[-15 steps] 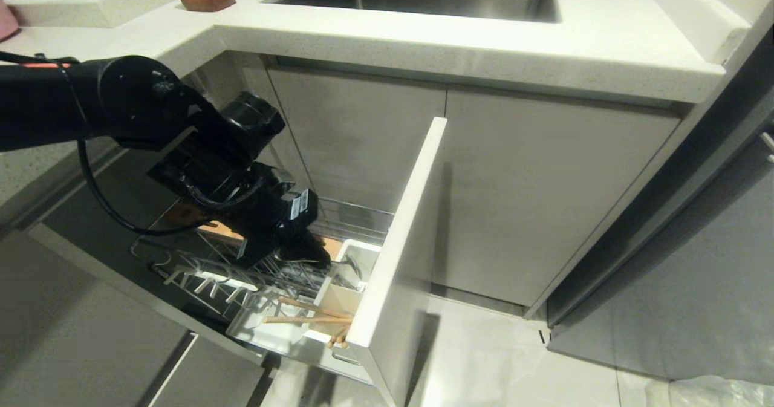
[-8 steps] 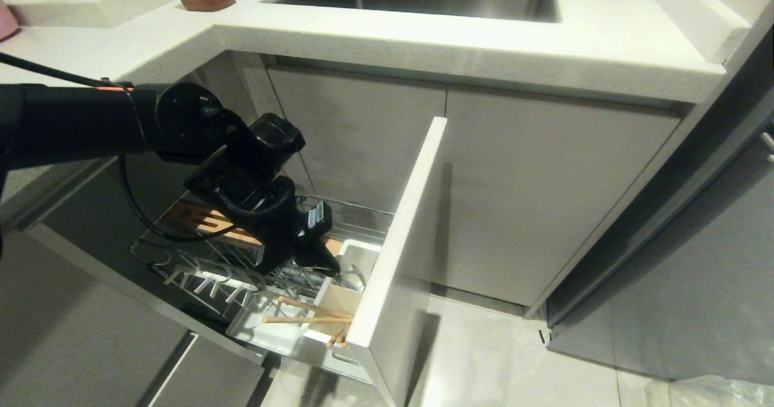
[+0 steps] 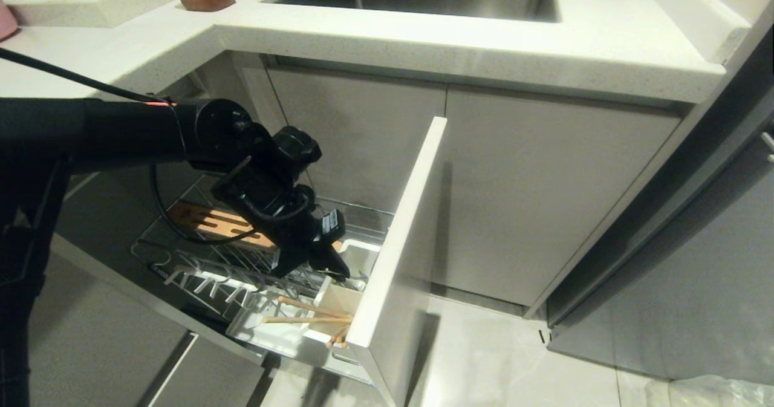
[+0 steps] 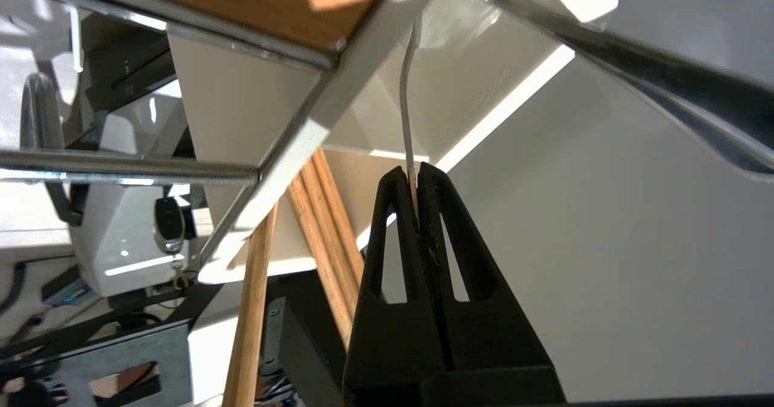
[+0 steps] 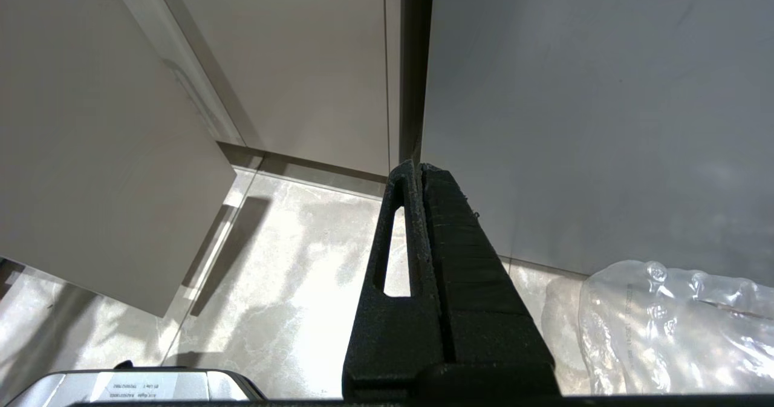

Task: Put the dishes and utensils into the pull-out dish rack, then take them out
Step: Pick up the spoon and place it in the cupboard, then pick up the bowl and place it in the cupboard

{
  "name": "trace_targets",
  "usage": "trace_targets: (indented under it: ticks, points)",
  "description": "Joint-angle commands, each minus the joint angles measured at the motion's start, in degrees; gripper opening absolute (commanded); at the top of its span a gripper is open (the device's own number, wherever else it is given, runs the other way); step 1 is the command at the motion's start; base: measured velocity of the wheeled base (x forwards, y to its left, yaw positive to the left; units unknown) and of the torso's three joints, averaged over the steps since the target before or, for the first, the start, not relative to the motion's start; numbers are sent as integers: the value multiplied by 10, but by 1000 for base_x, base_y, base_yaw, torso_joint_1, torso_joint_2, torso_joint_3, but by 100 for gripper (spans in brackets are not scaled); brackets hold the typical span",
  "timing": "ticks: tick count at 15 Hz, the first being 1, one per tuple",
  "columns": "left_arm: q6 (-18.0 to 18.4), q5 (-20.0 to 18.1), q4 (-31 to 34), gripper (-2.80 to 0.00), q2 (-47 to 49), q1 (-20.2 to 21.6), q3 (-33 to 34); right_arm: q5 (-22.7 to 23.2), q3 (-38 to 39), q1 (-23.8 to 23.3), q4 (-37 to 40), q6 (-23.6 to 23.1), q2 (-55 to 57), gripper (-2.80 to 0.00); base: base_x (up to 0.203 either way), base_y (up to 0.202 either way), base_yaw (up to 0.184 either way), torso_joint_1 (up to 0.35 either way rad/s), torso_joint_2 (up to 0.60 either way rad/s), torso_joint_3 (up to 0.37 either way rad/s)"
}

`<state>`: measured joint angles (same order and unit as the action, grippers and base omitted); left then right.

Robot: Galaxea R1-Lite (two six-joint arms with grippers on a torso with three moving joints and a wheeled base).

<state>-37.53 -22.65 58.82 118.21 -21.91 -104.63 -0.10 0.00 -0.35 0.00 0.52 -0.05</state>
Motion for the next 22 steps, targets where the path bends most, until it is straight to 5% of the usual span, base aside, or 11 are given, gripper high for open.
trace_targets:
  ticks: [1, 4, 5, 12, 19, 20, 22]
  points:
    - [-5, 0, 3, -280, 7, -2, -4, 0, 0, 0, 0, 0, 0, -280, 0, 0, 0, 0, 0, 0]
    - [-5, 0, 4, -280, 9, -4, -4, 0, 0, 0, 0, 0, 0, -280, 0, 0, 0, 0, 0, 0]
    - [-7, 1, 4, 0, 8, -4, -5, 0, 0, 0, 0, 0, 0, -280, 0, 0, 0, 0, 0, 0]
    - [-15, 14, 25, 0, -27, -9, -12, 0, 0, 0, 0, 0, 0, -280, 0, 0, 0, 0, 0, 0]
    - [-12, 14, 49, 0, -159, -17, -8, 0, 0, 0, 0, 0, 0, -280, 0, 0, 0, 0, 0, 0]
    - [-11, 15, 49, -280, -185, -20, -5, 0, 0, 0, 0, 0, 0, -280, 0, 0, 0, 0, 0, 0]
    - [-11, 20, 50, -280, -238, -22, -4, 0, 0, 0, 0, 0, 0, -280, 0, 0, 0, 0, 0, 0]
